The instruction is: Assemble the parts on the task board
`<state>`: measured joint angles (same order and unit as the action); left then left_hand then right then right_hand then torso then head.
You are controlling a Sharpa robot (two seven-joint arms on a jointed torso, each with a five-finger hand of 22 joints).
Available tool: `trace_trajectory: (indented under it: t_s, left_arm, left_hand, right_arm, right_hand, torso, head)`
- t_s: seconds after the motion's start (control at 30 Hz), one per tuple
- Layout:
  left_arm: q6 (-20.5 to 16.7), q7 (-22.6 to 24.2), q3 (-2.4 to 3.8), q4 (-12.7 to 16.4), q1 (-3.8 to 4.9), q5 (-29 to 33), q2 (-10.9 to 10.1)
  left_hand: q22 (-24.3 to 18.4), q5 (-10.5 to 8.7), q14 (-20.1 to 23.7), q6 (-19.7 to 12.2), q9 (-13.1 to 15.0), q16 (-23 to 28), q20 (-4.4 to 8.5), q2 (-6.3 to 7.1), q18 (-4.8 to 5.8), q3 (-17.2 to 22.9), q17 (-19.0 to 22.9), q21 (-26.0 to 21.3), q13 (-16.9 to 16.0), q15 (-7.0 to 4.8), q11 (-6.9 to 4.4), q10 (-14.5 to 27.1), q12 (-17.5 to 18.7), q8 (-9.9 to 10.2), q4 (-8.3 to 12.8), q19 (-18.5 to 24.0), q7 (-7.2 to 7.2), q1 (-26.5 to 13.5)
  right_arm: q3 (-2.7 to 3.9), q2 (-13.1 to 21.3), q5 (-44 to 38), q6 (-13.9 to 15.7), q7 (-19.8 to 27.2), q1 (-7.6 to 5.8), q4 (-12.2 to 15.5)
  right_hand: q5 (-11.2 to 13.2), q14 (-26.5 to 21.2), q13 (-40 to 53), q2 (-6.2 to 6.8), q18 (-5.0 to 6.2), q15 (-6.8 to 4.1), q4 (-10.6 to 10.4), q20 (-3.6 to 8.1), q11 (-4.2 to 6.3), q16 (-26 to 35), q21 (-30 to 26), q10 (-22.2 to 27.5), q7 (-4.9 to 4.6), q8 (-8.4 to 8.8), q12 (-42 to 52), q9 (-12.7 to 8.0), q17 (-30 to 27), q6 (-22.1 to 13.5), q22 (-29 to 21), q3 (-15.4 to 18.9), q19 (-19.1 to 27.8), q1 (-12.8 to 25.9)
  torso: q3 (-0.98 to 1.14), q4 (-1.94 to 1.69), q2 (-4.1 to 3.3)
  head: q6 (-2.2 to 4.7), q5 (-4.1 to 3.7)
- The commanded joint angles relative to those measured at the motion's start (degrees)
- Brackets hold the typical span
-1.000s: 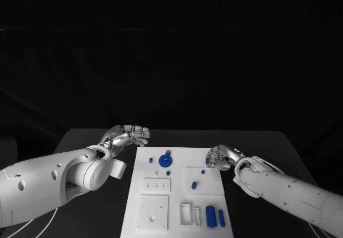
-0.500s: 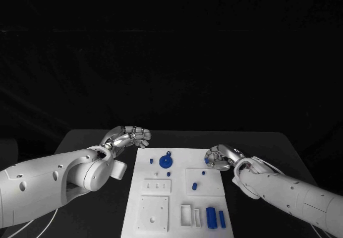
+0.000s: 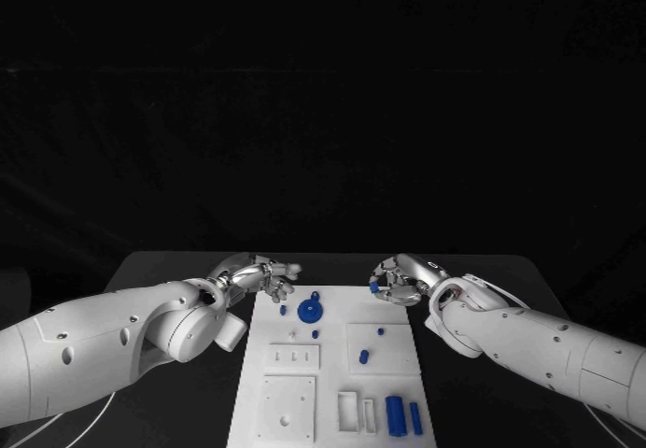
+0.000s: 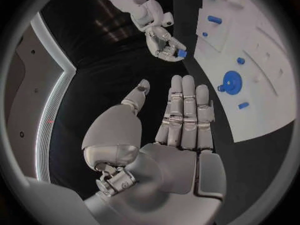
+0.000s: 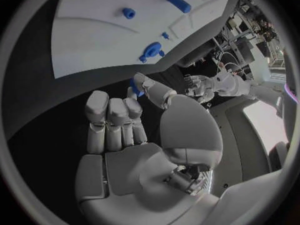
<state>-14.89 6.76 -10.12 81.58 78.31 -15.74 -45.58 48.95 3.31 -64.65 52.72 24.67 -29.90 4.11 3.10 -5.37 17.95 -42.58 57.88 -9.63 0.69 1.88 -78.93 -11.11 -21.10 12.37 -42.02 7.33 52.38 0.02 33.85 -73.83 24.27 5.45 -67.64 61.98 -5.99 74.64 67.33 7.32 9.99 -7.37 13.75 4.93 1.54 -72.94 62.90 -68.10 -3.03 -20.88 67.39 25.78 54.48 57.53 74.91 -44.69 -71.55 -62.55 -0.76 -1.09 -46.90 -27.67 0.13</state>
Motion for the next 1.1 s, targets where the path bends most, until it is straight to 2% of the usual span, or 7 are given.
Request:
trace_trajectory:
  t_s: [0.03,0.17,0.3,0.43,0.7,0.83,1.1]
  left_arm:
    - [2.78,-6.50,-0.02,-0.45,0.05,-5.11,0.92]
    - [2.23,-9.78,-0.22,-1.29,0.03,-6.85,2.74]
    - [2.17,-12.12,-0.96,-1.47,0.03,-7.76,3.78]
    - [2.00,-13.72,-1.29,-1.96,0.03,-8.25,4.67]
    - [3.55,-15.91,-1.36,-2.14,0.03,-9.32,5.52]
    - [4.34,-16.81,-1.42,-2.05,0.03,-9.91,6.07]
    - [3.82,-17.19,-1.41,-2.00,0.03,-10.25,6.20]
  left_hand:
    - [0.78,-0.12,-0.62,0.60,0.00,-2.55,1.00,0.00,-0.68,0.11,-1.58,1.53,-1.68,-0.84,-0.69,-1.46,-0.93,0.20,-0.21,-0.95,-0.24,-0.58]
    - [1.64,-0.14,-0.99,0.93,-0.10,-6.16,2.27,0.18,-0.59,0.10,-3.40,3.36,-4.83,-1.94,-1.33,-2.64,-2.75,0.94,-0.13,-1.81,-0.62,-0.99]
    - [2.17,-0.17,-1.26,0.98,-0.18,-8.49,3.07,0.41,-0.57,0.03,-4.27,4.59,-7.28,-2.65,-1.66,-2.92,-4.54,1.53,-0.46,-2.34,-0.84,-1.62]
    - [2.40,-0.23,-1.29,0.29,-0.49,-9.96,3.58,0.64,-0.56,-0.20,-4.61,5.25,-9.17,-3.08,-1.70,-2.65,-5.90,2.40,-1.80,-2.55,-0.79,-3.30]
    - [2.42,-0.25,-0.37,0.31,-0.67,-10.73,3.81,0.13,-0.47,-0.42,-4.41,5.37,-11.03,-3.09,-1.60,-1.18,-6.77,2.94,-3.46,-1.84,-0.72,-5.07]
    - [2.35,-0.25,0.32,0.77,-0.66,-10.81,3.67,-0.75,-0.33,-0.50,-4.05,5.25,-11.83,-2.88,-1.56,-0.21,-6.90,2.96,-4.20,-1.21,-0.72,-5.72]
    - [2.30,-0.18,1.02,0.70,-0.76,-10.80,3.47,-1.55,-0.29,-0.53,-3.54,5.15,-12.56,-2.64,-1.38,0.82,-6.86,3.27,-4.00,-0.57,-0.58,-5.28]
  right_arm:
    - [-0.01,-0.14,-4.82,-4.61,-4.60,-0.32,2.11]
    - [-0.02,-0.70,-8.03,-5.30,-8.45,-0.66,5.07]
    - [-0.02,-1.31,-9.64,-5.47,-10.67,-0.82,6.83]
    - [-0.02,-2.00,-10.44,-6.06,-11.74,-0.87,8.04]
    - [-0.03,-3.42,-11.61,-6.34,-12.82,-0.87,9.07]
    - [-0.03,-3.88,-11.68,-6.43,-13.00,-0.87,9.25]
    - [-0.04,-4.43,-11.80,-6.75,-13.14,-0.85,10.04]
  right_hand:
    - [-0.09,0.10,0.08,-0.03,5.01,-0.34,0.05,0.02,0.03,0.29,0.30,-0.23,-1.80,-0.32,0.21,0.67,0.09,2.39,0.74,-0.39,-0.33,0.88]
    - [-0.03,0.11,0.10,-0.03,5.00,-0.35,0.08,0.03,0.04,0.29,0.30,-0.25,-1.79,-0.33,0.23,0.69,0.09,2.42,0.73,-0.40,-0.35,0.93]
    - [0.00,0.11,0.12,0.03,5.01,-0.36,0.16,0.05,0.05,0.29,0.29,-0.27,-1.77,-0.34,0.24,0.71,0.10,2.49,0.72,-0.43,-0.37,0.95]
    - [-0.01,0.12,0.12,0.06,5.01,-0.37,0.21,0.06,0.07,0.29,0.29,-0.27,-1.75,-0.36,0.24,0.73,0.11,2.53,0.71,-0.48,-0.40,0.96]
    - [-0.19,0.16,0.15,0.08,5.01,-0.38,0.25,0.07,0.09,0.30,0.27,-0.34,-1.73,-0.36,0.28,0.77,0.12,2.61,0.68,-0.61,-0.45,1.02]
    - [-0.26,0.16,0.11,0.08,5.00,-0.39,0.27,0.07,0.09,0.31,0.26,-0.31,-1.72,-0.35,0.23,0.78,0.11,2.61,0.67,-0.65,-0.46,1.04]
    - [-0.37,0.17,0.09,0.08,5.01,-0.39,0.29,0.08,0.10,0.33,0.24,-0.30,-1.72,-0.33,0.20,0.79,0.11,2.62,0.65,-0.72,-0.48,1.09]
  torso:
    - [-0.20,0.39,1.02]
    - [-0.29,0.64,1.75]
    - [-0.34,0.67,2.26]
    - [-0.44,0.67,2.68]
    - [-0.43,0.68,2.91]
    - [-0.45,0.60,2.92]
    - [-0.49,0.79,2.83]
  head:
    - [0.17,0.35]
    - [0.06,0.99]
    - [-0.20,1.33]
    - [-0.52,1.75]
    - [-1.11,1.94]
    - [-1.19,1.85]
    - [-1.22,2.28]
